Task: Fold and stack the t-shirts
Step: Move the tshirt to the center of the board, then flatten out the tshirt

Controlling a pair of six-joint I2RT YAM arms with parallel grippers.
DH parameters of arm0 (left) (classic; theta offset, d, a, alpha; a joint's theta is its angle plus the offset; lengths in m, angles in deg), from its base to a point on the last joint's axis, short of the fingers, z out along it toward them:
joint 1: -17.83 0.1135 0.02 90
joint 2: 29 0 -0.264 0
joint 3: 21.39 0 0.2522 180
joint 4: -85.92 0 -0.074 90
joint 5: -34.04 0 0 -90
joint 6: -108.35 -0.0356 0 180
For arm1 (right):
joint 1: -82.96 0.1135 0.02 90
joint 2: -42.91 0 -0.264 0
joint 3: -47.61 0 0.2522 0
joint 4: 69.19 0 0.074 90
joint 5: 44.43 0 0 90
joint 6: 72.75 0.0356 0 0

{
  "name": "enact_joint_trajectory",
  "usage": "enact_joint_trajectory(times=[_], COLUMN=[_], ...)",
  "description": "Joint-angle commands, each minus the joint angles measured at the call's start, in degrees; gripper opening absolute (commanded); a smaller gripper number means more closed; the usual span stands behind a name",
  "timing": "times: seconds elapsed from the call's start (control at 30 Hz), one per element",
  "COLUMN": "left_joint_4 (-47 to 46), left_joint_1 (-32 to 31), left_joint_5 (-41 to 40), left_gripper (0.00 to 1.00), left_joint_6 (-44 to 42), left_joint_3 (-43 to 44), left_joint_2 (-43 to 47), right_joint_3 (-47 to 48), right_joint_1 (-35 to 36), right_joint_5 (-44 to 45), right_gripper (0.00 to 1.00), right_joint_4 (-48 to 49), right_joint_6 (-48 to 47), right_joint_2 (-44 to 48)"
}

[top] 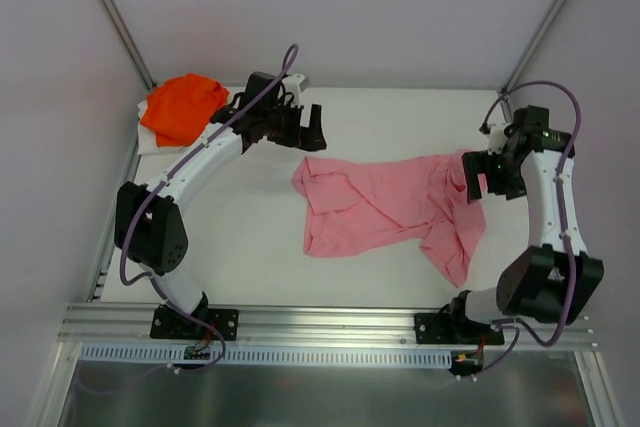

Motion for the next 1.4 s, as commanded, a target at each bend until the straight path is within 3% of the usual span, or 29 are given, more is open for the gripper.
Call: enact_joint_trajectory(times=[0.0,0.43,0.8,1.07,1.17,1.2,1.23,1.3,1.37], left_joint_4=[-1.16,-0.11,3.05,1.99,2.70,2.79,2.97,3.58,3.93], left_joint_1=[-0.37,-0.37,-0.28,-0.37,-0.37,-0.37,-0.37,-0.37,-0.37], left_joint_5=[0.05,-1.89,-1.89,-1.97,-2.50,-2.59,-2.94,-3.12,-3.29], left_gripper=[0.98,0.98,0.99,0.99,0.99,0.99,0.99,0.99,0.99], left_joint_6=[-0.75,0.93,1.28,1.54,1.28,1.28,1.19,1.01,1.01], left_joint_3=[-1.81,-0.77,6.36,4.16,4.16,4.16,4.08,4.42,4.78], left_joint_2=[4.26,4.61,0.39,1.62,1.62,1.97,1.97,1.89,1.62], right_joint_3=[8.67,33.64,43.85,50.86,52.99,52.99,52.90,53.25,53.43], right_joint_1=[-0.40,2.50,2.85,3.55,3.82,3.82,3.82,3.82,3.82], right_joint_5=[-2.48,-4.34,-2.66,-4.25,-3.89,-3.46,-2.93,-1.70,-1.26], right_gripper=[1.00,0.94,0.91,0.91,0.74,0.49,0.32,0.10,0.02], right_joint_4=[2.57,-1.73,-1.21,-0.76,-1.38,-1.12,-0.25,-0.15,-0.15], right_joint_6=[0.90,-1.82,-2.70,-3.93,-4.37,-4.37,-4.20,-4.10,-3.93], right_joint_2=[-8.88,-38.60,-50.05,-56.54,-58.75,-59.54,-59.90,-61.47,-62.10])
